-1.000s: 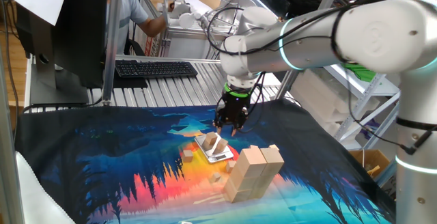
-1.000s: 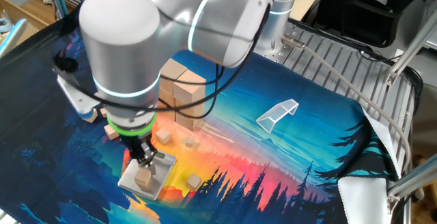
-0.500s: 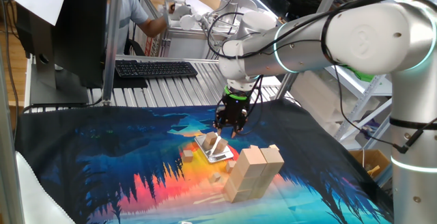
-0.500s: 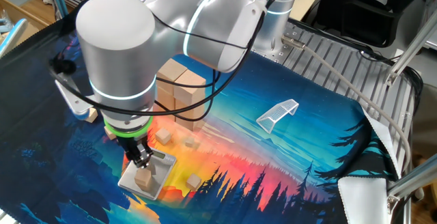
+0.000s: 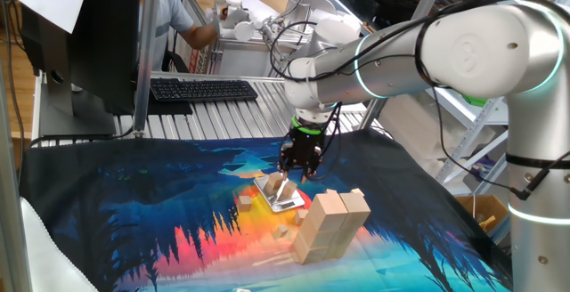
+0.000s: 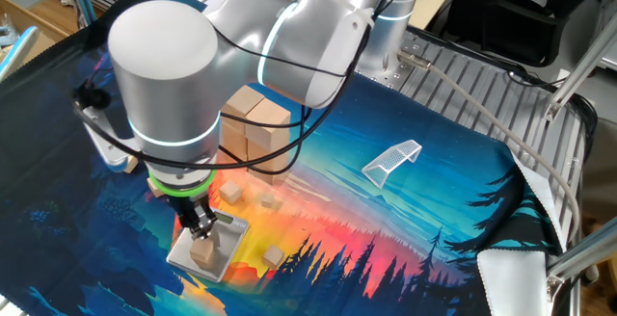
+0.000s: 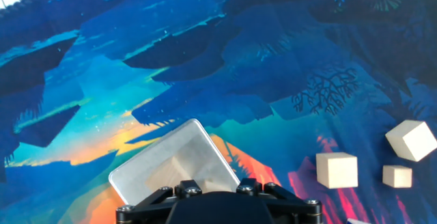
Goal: Stack the blocks into a pyramid shape
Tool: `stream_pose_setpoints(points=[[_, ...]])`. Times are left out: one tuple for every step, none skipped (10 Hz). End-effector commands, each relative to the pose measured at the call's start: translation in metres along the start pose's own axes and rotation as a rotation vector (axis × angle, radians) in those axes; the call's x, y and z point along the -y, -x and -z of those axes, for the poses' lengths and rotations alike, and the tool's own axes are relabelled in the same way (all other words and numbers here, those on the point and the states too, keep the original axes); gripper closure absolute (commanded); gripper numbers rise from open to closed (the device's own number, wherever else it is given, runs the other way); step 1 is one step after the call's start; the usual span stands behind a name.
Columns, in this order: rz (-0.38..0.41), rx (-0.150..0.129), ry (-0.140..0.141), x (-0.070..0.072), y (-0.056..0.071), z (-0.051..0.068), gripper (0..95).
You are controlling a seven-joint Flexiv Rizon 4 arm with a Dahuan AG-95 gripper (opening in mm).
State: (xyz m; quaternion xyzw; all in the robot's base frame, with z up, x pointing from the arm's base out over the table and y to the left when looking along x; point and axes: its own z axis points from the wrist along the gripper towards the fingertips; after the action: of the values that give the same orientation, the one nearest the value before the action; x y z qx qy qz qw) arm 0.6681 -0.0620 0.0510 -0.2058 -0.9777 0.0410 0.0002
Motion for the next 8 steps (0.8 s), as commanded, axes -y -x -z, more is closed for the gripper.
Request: stream_pose_setpoints(points=[[-0.005,-0.003,-0.001,-0.0004,0.0003,-0.0012,57.0],[-0.012,-0.003,0.001,-0.0005,-0.0004,-0.0025,57.0],[-0.017,-0.004,0.002,-0.0006,-0.0008,-0.0039,57.0],[-0.023,-0.004,0.004,-0.0008,-0.0016,-0.0063,57.0],[-0.027,-0.003,0.006,-0.0010,-0.0028,-0.0091,57.0],[-0.028,-0.003,0.008,-0.0009,-0.0034,-0.0099,57.0],[-0.025,-0.004,0.011,-0.0010,-0.0035,-0.0103,57.0],[-0.024,-0.004,0.012,-0.0010,-0.0035,-0.0103,76.0]])
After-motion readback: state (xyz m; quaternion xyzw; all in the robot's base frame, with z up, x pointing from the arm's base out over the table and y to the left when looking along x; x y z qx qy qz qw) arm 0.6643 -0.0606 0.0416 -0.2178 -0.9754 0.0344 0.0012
